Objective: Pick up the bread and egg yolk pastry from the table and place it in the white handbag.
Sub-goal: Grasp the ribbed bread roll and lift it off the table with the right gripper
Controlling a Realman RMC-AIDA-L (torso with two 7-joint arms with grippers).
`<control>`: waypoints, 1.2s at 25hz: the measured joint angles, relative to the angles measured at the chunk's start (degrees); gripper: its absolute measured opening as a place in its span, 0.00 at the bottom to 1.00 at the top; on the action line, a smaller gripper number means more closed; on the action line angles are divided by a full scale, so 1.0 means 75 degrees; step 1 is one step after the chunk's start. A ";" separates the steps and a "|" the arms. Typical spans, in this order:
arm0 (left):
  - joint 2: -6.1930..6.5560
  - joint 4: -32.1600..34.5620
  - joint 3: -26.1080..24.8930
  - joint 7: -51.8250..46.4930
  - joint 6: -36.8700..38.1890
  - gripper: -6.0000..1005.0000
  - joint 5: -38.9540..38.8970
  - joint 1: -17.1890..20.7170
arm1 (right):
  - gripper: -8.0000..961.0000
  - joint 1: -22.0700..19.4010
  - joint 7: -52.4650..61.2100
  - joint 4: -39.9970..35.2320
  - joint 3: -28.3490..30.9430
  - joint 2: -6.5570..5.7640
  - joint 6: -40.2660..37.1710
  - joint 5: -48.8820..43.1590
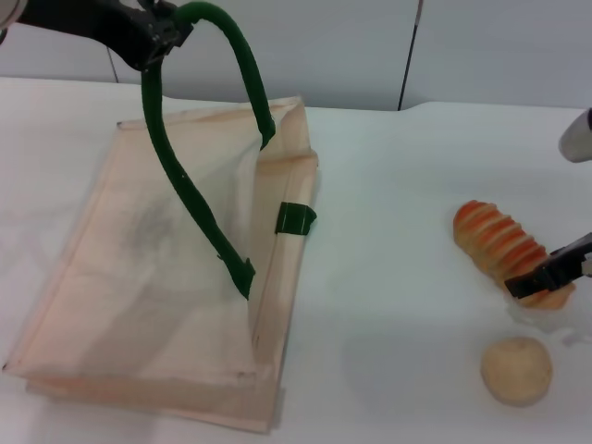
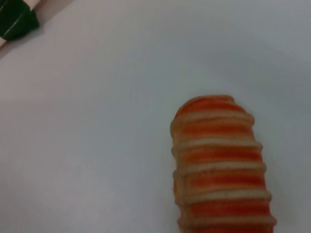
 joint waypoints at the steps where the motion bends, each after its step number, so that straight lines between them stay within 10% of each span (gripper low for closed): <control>1: 0.0000 0.0000 0.0000 0.0000 0.0001 0.14 0.0006 -0.0003 | 0.86 0.0021 0.0002 0.0037 -0.0002 0.0001 0.0014 0.0000; 30: 0.0000 -0.0011 -0.0007 0.0018 0.0050 0.14 0.0043 0.0022 | 0.60 0.0287 0.0119 0.0010 -0.0088 0.0003 0.0036 -0.0114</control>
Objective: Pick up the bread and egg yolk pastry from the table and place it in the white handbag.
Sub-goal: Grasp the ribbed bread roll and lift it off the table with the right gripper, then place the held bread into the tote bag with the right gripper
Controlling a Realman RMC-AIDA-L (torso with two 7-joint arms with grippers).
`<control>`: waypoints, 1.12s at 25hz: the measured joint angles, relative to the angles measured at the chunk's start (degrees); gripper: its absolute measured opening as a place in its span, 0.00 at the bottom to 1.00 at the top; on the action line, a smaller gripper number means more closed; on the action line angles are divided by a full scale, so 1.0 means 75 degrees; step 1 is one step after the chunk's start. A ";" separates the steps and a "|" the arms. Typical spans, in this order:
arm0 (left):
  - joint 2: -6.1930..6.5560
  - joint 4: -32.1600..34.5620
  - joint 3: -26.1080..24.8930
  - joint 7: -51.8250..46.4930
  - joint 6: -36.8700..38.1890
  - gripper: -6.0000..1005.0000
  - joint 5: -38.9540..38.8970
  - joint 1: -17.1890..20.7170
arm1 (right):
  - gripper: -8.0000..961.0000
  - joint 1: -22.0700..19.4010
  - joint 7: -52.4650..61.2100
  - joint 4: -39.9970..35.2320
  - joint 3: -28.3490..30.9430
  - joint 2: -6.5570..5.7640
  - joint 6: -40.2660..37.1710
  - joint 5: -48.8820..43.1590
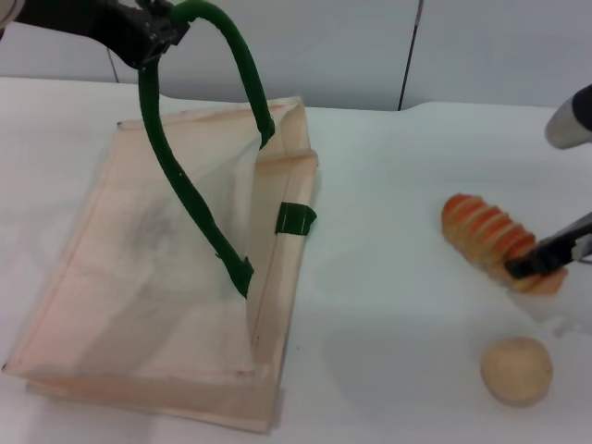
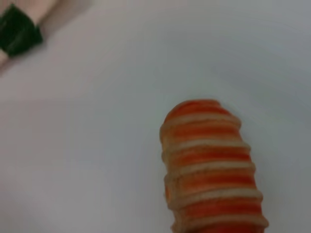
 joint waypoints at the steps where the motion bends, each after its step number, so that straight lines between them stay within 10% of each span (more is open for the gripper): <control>1: 0.0000 -0.0001 -0.0002 0.0004 0.0000 0.14 0.0000 0.0003 | 0.59 -0.0073 0.0000 -0.0200 -0.0001 0.0004 -0.0012 0.0000; 28: 0.0009 0.0017 -0.0006 0.0269 0.0639 0.14 -0.0390 -0.0183 | 0.37 -0.0831 0.0068 -0.3055 -0.1223 0.0031 -0.0943 0.1080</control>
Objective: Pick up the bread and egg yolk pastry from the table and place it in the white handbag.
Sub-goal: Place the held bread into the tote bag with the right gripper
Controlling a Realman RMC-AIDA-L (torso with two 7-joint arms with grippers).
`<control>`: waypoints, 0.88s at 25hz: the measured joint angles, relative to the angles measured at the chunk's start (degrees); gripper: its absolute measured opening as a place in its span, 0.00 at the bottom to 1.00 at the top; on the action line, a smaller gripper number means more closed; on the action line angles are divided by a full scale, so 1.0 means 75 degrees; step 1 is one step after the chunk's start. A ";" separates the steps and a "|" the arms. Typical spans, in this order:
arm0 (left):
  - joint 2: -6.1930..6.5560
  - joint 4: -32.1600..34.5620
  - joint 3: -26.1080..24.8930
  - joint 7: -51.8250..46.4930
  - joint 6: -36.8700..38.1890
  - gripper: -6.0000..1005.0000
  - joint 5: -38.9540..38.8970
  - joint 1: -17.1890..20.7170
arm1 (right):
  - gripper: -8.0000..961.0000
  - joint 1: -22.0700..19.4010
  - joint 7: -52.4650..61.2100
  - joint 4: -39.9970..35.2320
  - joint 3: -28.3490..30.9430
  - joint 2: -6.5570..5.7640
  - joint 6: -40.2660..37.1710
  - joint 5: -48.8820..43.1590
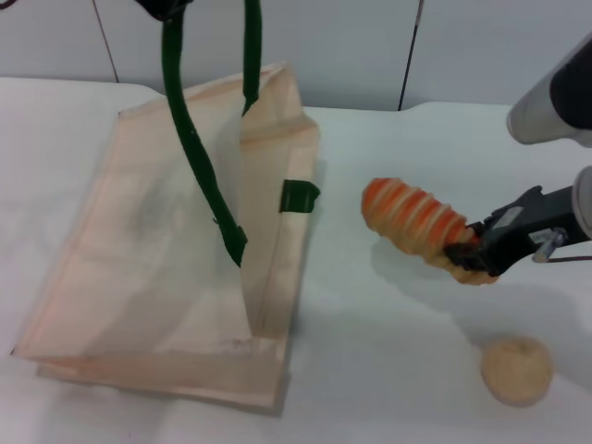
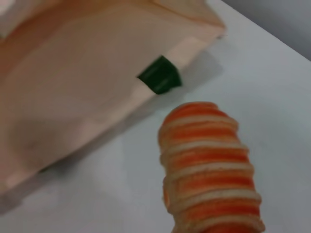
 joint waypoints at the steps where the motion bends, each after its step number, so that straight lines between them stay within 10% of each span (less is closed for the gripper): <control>1: -0.0001 -0.0003 0.0017 0.0032 0.0011 0.14 -0.0058 -0.0029 | 0.36 0.0021 0.0001 0.0013 -0.0018 0.0001 0.0018 0.0036; 22: 0.0018 -0.0042 0.0269 0.0747 -0.0007 0.14 -0.0261 -0.0087 | 0.31 0.0045 0.0025 0.0099 0.0218 -0.0044 0.0034 -0.0121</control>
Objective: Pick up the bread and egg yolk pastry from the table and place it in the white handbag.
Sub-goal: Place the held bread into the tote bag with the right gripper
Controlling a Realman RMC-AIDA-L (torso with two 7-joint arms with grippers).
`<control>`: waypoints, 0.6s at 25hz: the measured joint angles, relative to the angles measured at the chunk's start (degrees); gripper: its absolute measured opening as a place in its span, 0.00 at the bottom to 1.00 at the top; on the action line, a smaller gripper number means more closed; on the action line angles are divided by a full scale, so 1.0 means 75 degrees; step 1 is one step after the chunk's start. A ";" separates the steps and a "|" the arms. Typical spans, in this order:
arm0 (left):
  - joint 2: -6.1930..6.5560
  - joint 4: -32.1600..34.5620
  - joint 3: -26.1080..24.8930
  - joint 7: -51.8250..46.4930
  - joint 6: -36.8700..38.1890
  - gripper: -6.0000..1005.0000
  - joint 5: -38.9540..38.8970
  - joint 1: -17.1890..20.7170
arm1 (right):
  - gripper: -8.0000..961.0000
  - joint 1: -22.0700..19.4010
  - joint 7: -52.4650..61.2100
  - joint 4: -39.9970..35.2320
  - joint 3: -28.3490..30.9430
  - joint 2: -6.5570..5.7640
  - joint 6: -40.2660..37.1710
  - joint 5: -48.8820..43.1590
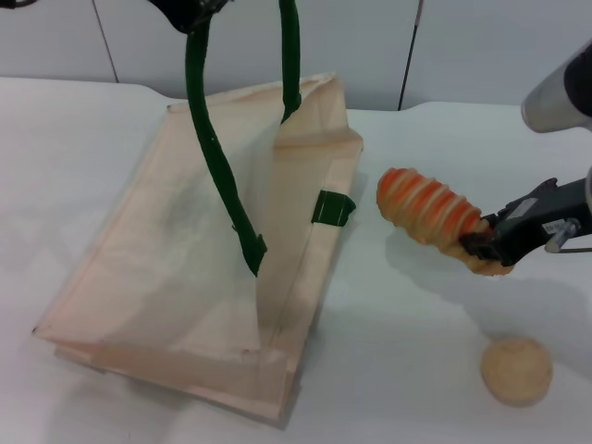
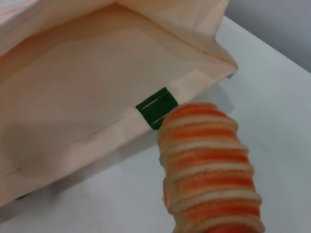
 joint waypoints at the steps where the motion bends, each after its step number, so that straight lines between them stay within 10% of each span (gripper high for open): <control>1: 0.0001 -0.0003 0.0017 0.0023 0.0006 0.14 0.0000 -0.0002 | 0.31 0.0003 0.0000 0.0015 -0.0007 0.0000 0.0011 0.0000; 15: -0.0019 -0.0486 0.0054 0.0489 0.0003 0.14 0.0072 -0.0209 | 0.29 0.0141 -0.0009 0.0308 -0.0087 0.0008 0.0095 0.0039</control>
